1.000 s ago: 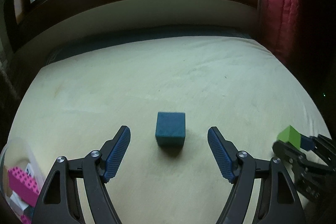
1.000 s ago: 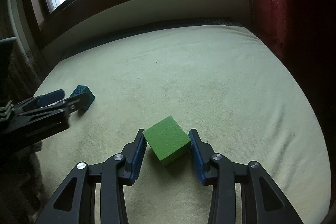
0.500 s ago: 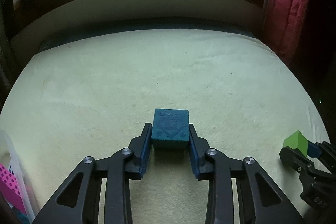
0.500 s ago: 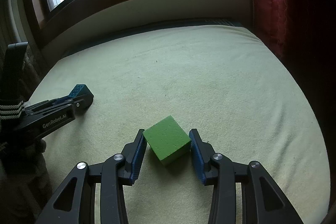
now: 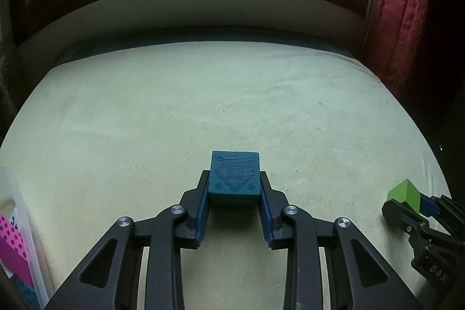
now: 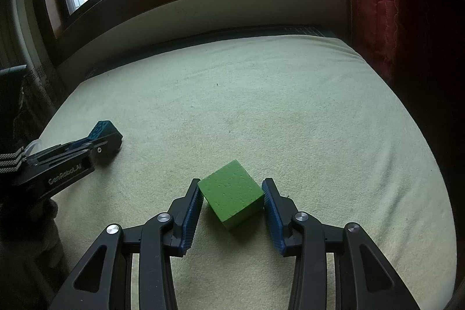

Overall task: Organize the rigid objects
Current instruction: 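Carry the teal cube into the bowl and open the left tool while the right carries the green cube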

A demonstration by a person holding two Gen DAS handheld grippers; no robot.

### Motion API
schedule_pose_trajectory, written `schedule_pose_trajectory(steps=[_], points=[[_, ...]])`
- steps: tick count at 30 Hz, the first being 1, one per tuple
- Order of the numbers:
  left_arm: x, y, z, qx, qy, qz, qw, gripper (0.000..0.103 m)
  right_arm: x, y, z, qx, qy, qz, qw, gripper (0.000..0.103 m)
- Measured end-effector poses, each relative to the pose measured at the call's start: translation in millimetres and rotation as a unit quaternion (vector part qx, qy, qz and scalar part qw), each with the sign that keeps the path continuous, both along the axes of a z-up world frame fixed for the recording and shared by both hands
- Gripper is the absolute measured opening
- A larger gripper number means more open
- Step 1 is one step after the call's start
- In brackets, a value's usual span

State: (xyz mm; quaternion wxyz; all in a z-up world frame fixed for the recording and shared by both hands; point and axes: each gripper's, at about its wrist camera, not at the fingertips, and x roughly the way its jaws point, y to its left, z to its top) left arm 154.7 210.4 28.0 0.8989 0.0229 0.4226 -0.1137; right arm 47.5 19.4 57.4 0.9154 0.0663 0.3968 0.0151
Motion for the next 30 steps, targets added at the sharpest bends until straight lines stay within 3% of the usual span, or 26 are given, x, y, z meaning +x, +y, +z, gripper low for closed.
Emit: schedule_pose_trajectory(steps=[30], points=[[-57, 8, 2, -0.023, -0.014, 0.031, 0.9992, 0.031, 1, 2, 0, -0.012, 0.003, -0.002, 1.0, 0.045]])
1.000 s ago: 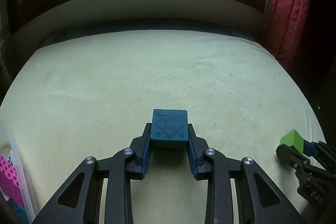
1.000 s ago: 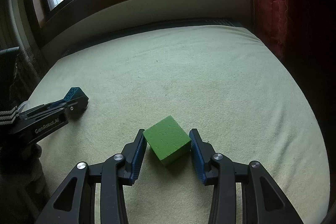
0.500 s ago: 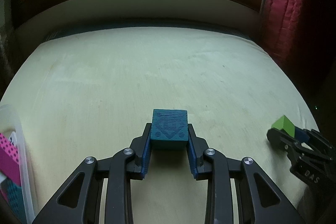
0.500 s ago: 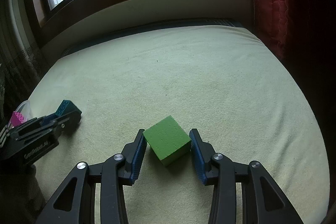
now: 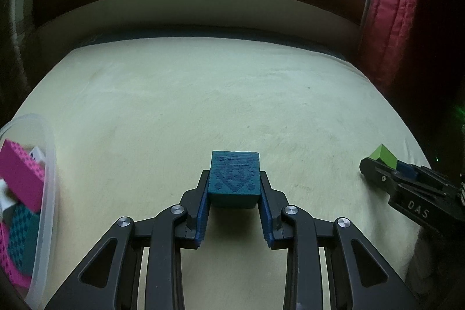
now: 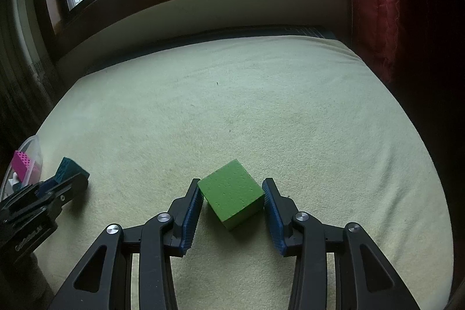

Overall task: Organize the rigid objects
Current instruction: 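Carry the teal cube into the bowl and open the left tool while the right carries the green cube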

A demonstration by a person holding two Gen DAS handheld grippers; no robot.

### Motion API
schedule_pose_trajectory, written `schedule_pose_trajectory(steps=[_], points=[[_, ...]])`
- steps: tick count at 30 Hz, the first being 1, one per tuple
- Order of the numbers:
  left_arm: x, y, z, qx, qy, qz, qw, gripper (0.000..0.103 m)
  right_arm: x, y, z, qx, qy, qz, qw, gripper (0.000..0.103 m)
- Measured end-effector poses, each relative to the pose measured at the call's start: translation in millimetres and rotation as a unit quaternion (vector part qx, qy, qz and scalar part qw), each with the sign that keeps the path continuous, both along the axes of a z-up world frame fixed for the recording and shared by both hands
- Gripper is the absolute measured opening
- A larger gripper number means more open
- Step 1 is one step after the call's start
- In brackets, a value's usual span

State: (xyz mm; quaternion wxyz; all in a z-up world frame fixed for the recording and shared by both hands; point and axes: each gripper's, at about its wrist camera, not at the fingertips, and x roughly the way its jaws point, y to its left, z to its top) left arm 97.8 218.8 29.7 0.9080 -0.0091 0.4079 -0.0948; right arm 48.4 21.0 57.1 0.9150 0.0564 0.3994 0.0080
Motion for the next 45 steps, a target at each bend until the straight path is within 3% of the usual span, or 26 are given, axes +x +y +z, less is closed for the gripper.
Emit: schedule_pose_trajectory(steps=[13, 30, 45], points=[[-11, 4, -1, -0.005, -0.008, 0.009, 0.9999, 0.031, 1, 1, 0, -0.003, 0.0, 0.0, 1.0, 0.045], [-32, 20, 39, 0.005, -0.066, 0.024, 0.9975, 0.031, -2, 2, 0, -0.01, 0.001, -0.007, 1.0, 0.043], [-48, 56, 64, 0.052, -0.109, 0.027, 0.9924, 0.031, -6, -2, 1, -0.012, 0.001, -0.014, 1.0, 0.043]])
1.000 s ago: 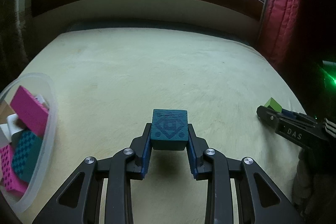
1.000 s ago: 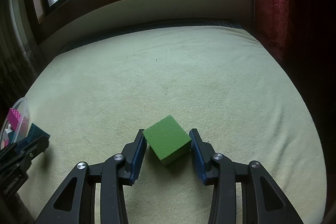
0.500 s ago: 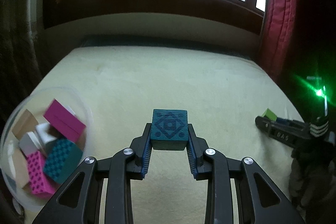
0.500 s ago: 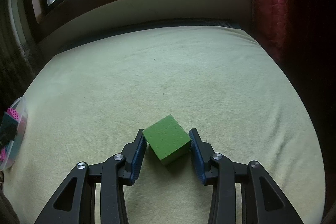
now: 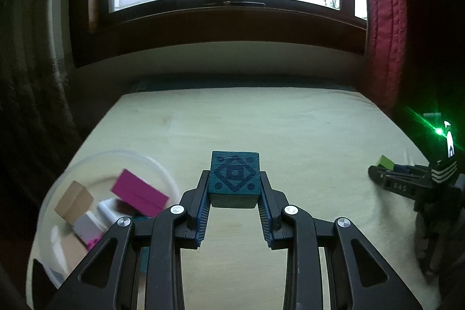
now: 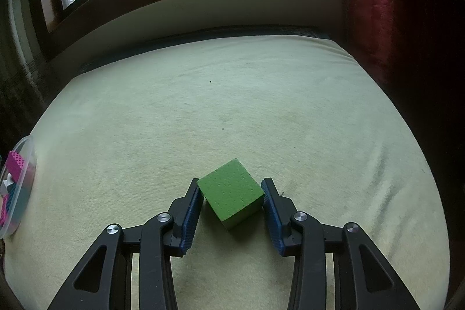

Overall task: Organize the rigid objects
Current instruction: 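Carry the teal cube into the bowl and open the left tool while the right carries the green cube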

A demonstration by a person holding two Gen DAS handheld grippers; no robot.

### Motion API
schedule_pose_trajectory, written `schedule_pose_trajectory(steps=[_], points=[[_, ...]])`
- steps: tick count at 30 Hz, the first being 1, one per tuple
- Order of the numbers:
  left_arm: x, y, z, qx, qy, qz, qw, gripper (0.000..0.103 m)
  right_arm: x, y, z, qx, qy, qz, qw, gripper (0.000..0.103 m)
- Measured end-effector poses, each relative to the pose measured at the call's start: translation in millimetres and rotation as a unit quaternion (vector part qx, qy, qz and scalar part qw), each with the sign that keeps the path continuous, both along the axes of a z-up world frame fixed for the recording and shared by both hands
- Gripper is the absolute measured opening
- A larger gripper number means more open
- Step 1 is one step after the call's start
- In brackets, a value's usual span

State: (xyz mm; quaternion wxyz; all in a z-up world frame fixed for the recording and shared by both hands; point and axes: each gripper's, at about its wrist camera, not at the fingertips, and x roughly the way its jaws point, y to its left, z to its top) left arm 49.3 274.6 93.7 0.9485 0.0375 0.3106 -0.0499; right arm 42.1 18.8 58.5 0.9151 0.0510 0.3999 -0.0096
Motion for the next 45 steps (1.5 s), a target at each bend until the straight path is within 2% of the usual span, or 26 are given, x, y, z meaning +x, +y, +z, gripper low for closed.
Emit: schedule_pose_trajectory(steps=[9, 13, 17, 24, 33, 45], points=[[-1, 30, -3, 0.008, -0.002, 0.011, 0.9999, 0.031, -16, -5, 6, 0.002, -0.003, -0.028, 1.0, 0.043], [0, 44, -7, 0.013, 0.003, 0.017, 0.9998, 0.031, -23, -2, 11, -0.019, -0.003, -0.051, 0.999, 0.043], [1, 68, -9, 0.004, 0.008, 0.037, 0.9993, 0.031, -42, 14, 22, -0.048, -0.029, -0.046, 0.997, 0.043], [6, 116, -10, -0.031, 0.019, 0.076, 0.9964, 0.031, -56, 65, 49, -0.029, -0.067, 0.016, 0.997, 0.043], [9, 155, -8, -0.063, 0.029, 0.096, 0.993, 0.031, -63, 123, 63, 0.03, -0.065, 0.112, 0.991, 0.043], [19, 175, -15, -0.101, 0.056, 0.096, 0.9886, 0.032, -65, 186, 75, 0.051, -0.067, 0.192, 0.978, 0.043]])
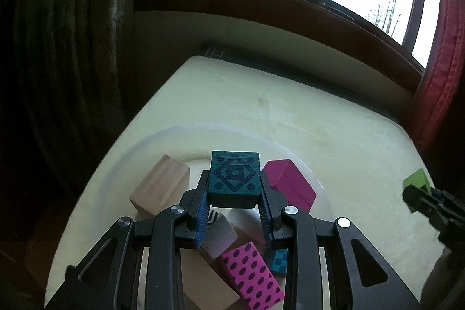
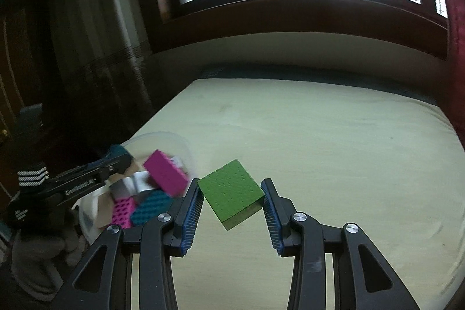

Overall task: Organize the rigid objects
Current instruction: 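Carry the teal cube into the bowl and open the left tool while the right carries the green cube, then lower the green cube into the bowl and open the right tool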

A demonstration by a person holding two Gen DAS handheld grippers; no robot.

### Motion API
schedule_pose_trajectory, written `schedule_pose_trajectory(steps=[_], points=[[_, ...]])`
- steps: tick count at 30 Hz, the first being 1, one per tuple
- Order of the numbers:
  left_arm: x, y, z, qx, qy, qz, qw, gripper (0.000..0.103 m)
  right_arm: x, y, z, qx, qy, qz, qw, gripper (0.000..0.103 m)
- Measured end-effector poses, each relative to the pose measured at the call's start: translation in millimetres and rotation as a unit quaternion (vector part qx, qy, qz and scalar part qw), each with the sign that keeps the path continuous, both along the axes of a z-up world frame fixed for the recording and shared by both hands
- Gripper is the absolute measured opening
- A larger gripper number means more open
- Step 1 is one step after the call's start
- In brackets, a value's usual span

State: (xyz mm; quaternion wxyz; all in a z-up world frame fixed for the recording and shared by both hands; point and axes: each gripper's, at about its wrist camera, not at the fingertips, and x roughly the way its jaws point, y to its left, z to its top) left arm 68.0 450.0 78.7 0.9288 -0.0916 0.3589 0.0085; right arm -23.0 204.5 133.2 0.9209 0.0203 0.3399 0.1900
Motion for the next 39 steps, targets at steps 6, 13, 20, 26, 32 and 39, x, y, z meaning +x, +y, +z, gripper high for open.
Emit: schedule_pose_trajectory(steps=[6, 13, 20, 26, 32, 39], points=[[-2, 18, 5, -0.034, -0.007, 0.022, 0.9991, 0.06, 5, 25, -2, 0.003, 0.009, 0.023, 1.0, 0.043], [-13, 25, 20, -0.012, -0.031, 0.038, 0.9987, 0.06, 7, 54, -9, 0.009, 0.024, 0.059, 0.998, 0.043], [-20, 45, 30, -0.011, -0.044, 0.068, 0.9966, 0.061, 8, 83, -12, 0.009, 0.03, 0.092, 0.995, 0.043], [-25, 58, 34, 0.002, -0.054, 0.093, 0.9942, 0.061, 11, 111, -20, 0.005, 0.04, 0.114, 0.993, 0.043], [-24, 59, 33, 0.009, -0.055, 0.097, 0.9937, 0.061, 13, 134, -26, 0.004, 0.041, 0.13, 0.991, 0.043], [-23, 59, 32, 0.014, -0.057, 0.103, 0.9929, 0.074, 10, 131, -29, 0.001, 0.025, 0.121, 0.992, 0.066]])
